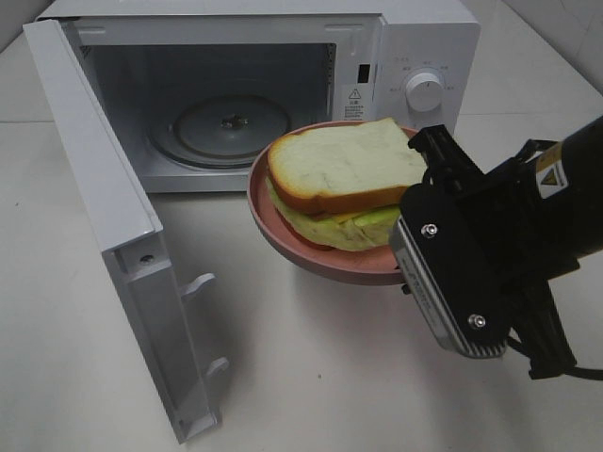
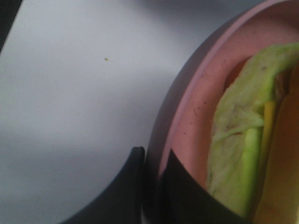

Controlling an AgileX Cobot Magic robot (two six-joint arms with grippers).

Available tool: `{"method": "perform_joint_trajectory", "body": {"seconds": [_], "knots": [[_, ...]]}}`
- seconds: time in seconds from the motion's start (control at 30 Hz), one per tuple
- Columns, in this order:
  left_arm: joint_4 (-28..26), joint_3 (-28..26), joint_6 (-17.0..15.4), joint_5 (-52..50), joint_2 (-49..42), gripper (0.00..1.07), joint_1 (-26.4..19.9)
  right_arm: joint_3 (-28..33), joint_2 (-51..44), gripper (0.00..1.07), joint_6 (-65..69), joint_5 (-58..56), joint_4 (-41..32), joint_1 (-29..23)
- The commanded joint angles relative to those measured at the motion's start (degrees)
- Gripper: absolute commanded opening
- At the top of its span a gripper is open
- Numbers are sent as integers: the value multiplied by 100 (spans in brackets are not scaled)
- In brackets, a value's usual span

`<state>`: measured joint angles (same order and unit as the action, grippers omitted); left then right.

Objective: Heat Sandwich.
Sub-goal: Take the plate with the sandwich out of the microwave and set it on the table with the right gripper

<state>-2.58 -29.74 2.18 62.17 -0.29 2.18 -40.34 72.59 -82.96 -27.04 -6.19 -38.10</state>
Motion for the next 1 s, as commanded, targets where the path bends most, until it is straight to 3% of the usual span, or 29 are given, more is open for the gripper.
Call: {"method": "perform_joint_trajectory", "body": {"seconds": [0.03,0.6,1.0], "knots": [[-11,11,-11,-74,-69,98,-29,195,-378,0,183,0,57,-6],[-11,11,-11,-74,-69,98,-29,854,-1576,0,1742,-476,1203,-6],[-11,11,-11,-74,-69,98,-29,865,-1730,0,4819,-934,2550,-6]]}}
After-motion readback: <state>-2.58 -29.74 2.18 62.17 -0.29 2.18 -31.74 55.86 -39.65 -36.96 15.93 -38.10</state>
